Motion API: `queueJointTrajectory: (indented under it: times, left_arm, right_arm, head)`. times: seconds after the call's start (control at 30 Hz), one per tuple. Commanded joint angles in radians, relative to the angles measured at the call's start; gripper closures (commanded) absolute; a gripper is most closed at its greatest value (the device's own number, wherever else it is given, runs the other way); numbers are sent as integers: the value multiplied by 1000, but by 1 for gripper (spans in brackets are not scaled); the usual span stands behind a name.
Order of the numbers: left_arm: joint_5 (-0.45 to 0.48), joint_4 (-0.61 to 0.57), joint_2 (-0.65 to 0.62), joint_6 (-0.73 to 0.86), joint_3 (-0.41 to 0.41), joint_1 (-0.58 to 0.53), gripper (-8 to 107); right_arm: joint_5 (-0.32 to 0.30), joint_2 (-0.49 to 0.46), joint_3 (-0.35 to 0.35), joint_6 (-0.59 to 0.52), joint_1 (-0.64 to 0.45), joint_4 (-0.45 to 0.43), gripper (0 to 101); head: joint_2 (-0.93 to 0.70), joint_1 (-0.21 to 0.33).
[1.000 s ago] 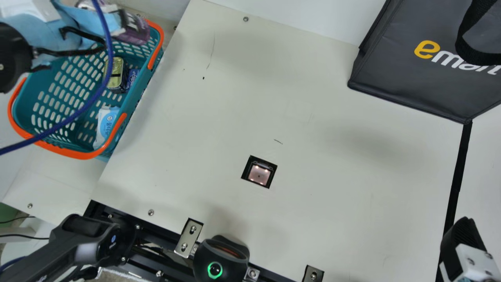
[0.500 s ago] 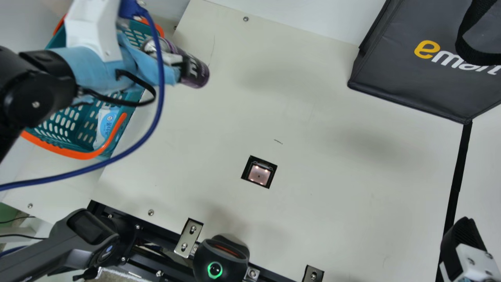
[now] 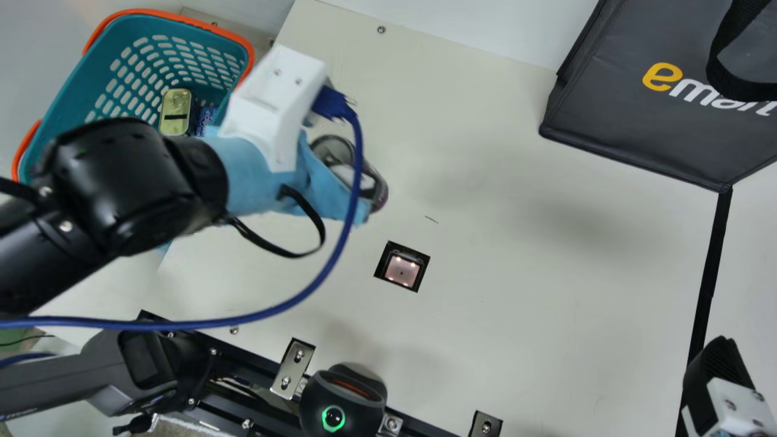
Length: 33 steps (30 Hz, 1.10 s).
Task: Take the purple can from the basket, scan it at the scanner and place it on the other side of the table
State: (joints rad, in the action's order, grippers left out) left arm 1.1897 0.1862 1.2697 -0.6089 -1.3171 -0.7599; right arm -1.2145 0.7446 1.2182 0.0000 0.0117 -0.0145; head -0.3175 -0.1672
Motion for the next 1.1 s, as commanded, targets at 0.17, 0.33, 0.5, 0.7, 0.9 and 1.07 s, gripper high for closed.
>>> queueJointTrajectory:
  times: [0.17, 0.33, 0.5, 0.7, 0.9, 1.07]
  left_arm:
    - [30, 18, 78, -103, -28, -159, 107]
    - [30, 26, 122, -150, -14, -205, 107]
    - [30, 36, 154, -182, 5, -230, 107]
    - [30, 34, 179, -206, 23, -246, 107]
    - [30, 24, 197, -224, 35, -257, 107]
    - [30, 17, 207, -236, 41, -264, 107]
  right_arm:
    - [0, 0, 0, 0, 0, 0, 6]
    - [0, 0, 0, 0, 0, 0, 6]
    - [0, 0, 0, 0, 0, 0, 6]
    - [0, 0, 0, 0, 0, 0, 6]
    - [0, 0, 0, 0, 0, 0, 6]
    - [0, 0, 0, 0, 0, 0, 6]
  head:
    - [-4, 29]
    - [-4, 29]
    - [-4, 29]
    - [-4, 29]
    - [-4, 29]
    - [-4, 29]
